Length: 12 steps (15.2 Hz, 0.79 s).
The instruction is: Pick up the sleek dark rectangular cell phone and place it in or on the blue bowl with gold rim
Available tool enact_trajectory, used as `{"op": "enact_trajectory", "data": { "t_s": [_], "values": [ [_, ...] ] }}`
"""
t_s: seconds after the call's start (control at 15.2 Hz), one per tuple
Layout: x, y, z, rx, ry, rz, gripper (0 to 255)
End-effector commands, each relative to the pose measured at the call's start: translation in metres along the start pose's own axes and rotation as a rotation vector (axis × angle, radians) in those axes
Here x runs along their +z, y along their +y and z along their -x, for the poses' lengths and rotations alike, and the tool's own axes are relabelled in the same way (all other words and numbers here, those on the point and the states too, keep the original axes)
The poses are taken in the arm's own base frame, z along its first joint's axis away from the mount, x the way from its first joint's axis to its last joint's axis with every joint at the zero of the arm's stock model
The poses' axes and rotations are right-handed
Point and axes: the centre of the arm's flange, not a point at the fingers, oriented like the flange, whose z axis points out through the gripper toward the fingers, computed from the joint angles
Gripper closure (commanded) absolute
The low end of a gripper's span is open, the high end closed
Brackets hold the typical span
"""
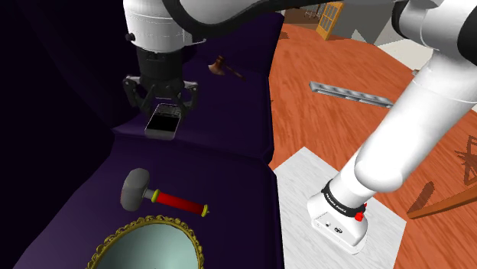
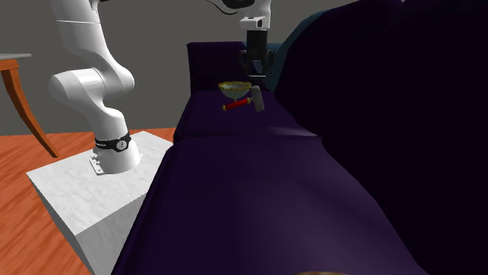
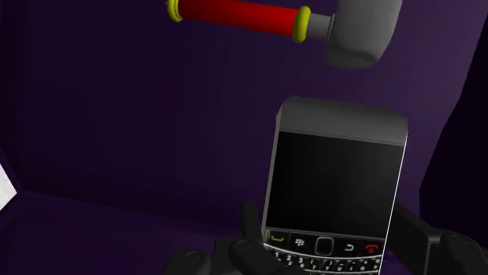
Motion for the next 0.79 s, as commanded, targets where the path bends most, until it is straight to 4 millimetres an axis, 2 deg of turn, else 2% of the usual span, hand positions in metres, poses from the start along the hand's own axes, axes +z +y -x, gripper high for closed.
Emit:
{"op": "enact_trajectory", "data": {
  "t_s": [0.0,0.73],
  "values": [
    [0.001,0.002,0.028,0.001,0.000,0.000,255],
    [0.001,0.004,0.174,0.001,0.000,0.000,255]
  ]
}}
